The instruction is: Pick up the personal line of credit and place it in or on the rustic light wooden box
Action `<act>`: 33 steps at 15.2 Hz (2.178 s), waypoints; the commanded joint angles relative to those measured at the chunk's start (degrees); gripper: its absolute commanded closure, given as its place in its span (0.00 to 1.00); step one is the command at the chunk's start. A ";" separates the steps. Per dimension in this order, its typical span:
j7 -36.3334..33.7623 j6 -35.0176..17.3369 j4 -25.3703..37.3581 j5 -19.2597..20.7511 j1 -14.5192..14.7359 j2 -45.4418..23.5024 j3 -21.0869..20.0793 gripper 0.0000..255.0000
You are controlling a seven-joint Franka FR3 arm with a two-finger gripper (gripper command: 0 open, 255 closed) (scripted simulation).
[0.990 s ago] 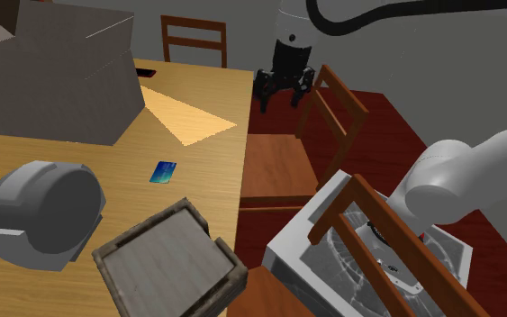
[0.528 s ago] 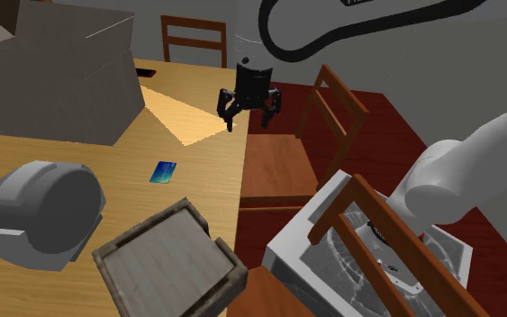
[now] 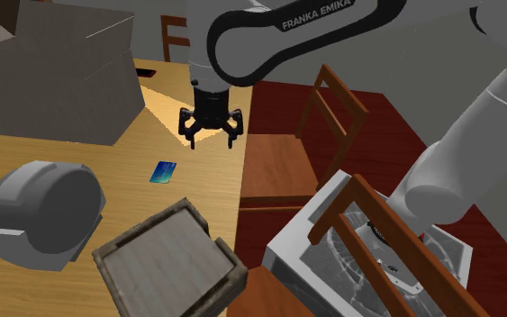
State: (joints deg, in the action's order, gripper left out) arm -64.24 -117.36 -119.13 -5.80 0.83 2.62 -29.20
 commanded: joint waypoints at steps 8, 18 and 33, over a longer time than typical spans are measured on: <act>-18.83 -1.52 18.36 8.70 5.86 -22.39 -0.74 0.00; -24.58 -4.21 25.60 11.91 10.11 -32.80 1.26 0.00; -24.76 -5.21 25.10 12.15 10.31 -33.34 1.40 1.00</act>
State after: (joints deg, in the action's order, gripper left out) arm -88.99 -122.57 -93.94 6.35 11.11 -30.55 -27.83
